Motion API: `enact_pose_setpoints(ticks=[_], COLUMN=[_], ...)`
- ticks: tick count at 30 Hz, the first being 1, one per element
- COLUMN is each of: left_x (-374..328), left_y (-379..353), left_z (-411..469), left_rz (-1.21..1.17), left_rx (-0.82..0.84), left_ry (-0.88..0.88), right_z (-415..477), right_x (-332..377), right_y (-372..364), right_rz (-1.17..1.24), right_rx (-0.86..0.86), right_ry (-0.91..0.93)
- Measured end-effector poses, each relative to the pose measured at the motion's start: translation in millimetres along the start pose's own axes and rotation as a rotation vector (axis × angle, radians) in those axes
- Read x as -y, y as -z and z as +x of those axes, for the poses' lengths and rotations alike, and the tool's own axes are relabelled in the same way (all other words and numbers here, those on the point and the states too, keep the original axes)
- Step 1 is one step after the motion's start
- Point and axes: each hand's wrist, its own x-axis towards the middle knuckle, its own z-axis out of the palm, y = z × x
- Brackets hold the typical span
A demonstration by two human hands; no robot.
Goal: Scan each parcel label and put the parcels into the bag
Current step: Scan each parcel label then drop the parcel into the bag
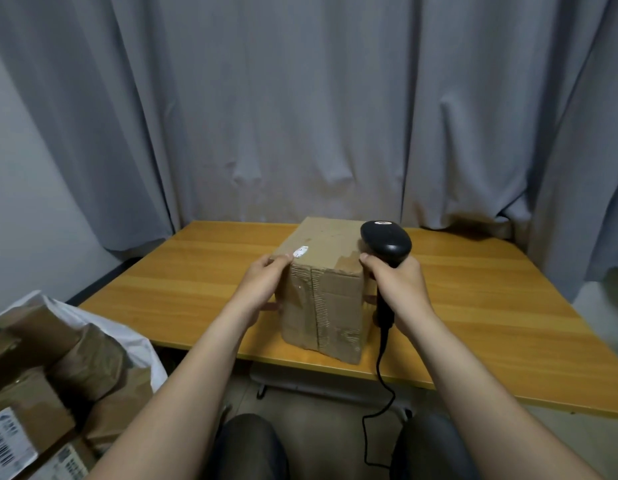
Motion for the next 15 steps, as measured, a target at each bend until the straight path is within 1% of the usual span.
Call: enact_pose_setpoints(ticks=[2,3,4,6,8,10,15], left_x=[-1.1,-2.4,-2.8,-2.7,-1.9,-1.9,3.2], left_y=[4.4,7.4,10.8,18.4,24.2,28.0,29.2], left_z=[-0.3,-1.8,-3.9,-7.6,-5.8,-4.0,-5.9], left_rz=[-0.05,-0.076,-0.073,-0.033,-0.102,-0.189,-0.011], left_rx=[-0.015,0.003,0.02,-0.003,-0.05,-0.043,0.152], left_ry=[-0.039,-0.055,-0.075,-0.086,0.006,0.125,0.24], right_z=[-0.2,0.1,0.2,0.9,1.2,0.1,-5.3], right_x=[1.5,2.3,3.7,6.0,6.5,5.2,0.4], right_y=[-0.5,0.5,2.4,5.9,8.8,9.7,9.0], right_rz=[0.016,0.046,0.081,0.139,0.165,0.155,0.075], right_rx=[-0.009,-0.012,-0.012,-0.018,-0.049,-0.068,0.011], right_ry=[0.012,0.007,0.001,-0.005,-0.012,-0.034,-0.131])
